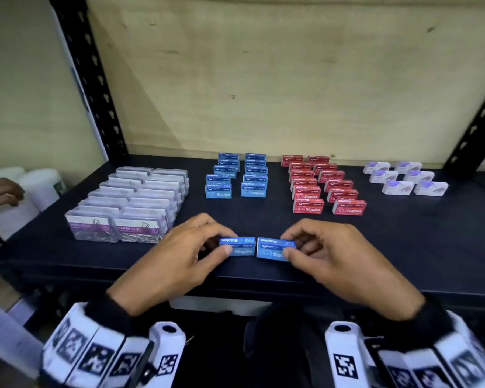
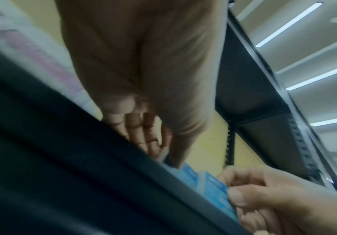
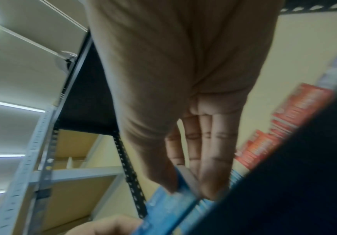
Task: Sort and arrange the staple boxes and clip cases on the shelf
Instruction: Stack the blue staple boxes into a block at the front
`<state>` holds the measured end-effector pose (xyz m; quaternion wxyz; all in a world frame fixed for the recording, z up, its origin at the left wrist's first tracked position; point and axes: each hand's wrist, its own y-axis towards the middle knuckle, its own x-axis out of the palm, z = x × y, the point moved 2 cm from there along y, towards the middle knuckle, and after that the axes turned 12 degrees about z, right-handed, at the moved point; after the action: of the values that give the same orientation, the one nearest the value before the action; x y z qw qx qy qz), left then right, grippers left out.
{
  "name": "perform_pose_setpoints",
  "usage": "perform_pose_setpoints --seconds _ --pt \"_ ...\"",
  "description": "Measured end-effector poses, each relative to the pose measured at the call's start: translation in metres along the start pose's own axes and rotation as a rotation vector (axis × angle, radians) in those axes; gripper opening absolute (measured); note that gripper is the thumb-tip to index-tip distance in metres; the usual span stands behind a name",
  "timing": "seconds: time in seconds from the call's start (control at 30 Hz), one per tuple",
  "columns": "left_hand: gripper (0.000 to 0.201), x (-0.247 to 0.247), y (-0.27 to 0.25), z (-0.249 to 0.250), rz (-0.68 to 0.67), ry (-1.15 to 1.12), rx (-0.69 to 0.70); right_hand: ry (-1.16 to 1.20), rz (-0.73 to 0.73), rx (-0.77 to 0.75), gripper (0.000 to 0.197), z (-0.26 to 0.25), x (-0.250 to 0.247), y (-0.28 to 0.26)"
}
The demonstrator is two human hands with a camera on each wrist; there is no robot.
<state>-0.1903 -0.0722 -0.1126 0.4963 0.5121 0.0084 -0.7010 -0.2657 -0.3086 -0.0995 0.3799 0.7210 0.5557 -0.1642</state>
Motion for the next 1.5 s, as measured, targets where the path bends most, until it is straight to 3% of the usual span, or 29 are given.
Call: perform_pose_setpoints --seconds 0.17,0.33,1.5 --pt "0.015 0.000 -0.002 -0.014 0.005 -0.213 -0.073 0.201 0.008 0.061 0.010 0.014 0.013 0.004" --pt "0.017 0.000 -0.008 -0.016 0.056 -0.254 -0.117 0.324 -0.012 0.076 0.011 0.020 0.014 0.002" --pt "0.021 0.000 -0.009 -0.013 0.051 -0.269 -0.164 0.290 0.000 0.010 0.017 0.027 0.022 0.003"
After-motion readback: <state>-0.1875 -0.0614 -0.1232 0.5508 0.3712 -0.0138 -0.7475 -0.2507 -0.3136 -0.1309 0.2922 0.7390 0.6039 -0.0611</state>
